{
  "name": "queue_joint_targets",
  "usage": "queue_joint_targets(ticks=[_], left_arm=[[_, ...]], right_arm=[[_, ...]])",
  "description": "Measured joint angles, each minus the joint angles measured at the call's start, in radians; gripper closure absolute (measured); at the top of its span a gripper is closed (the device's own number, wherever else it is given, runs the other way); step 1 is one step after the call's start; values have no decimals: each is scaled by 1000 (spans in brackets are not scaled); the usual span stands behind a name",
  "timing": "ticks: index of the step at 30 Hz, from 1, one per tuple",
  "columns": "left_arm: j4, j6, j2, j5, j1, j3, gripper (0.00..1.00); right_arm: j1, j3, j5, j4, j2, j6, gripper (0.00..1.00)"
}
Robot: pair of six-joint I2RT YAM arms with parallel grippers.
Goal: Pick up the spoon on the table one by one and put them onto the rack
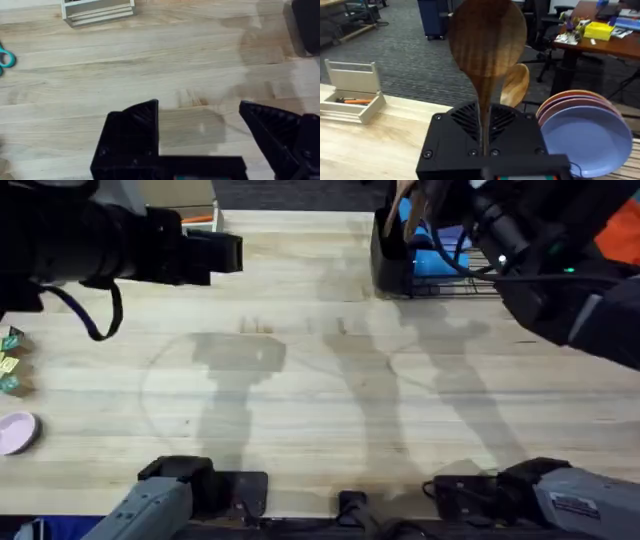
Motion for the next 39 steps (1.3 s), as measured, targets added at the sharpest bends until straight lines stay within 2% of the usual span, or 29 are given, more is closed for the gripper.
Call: queue_joint_targets(ticks=[18, 27, 39], left_arm=[[8, 0, 0, 0, 0, 0, 7], [7, 0, 0, 0, 0, 0, 7], [8, 0, 0, 0, 0, 0, 7]], right_arm=[[4, 0, 0, 55, 117, 27, 970], [8, 0, 0, 11, 205, 31, 969], [8, 0, 0, -127, 211, 31, 970]])
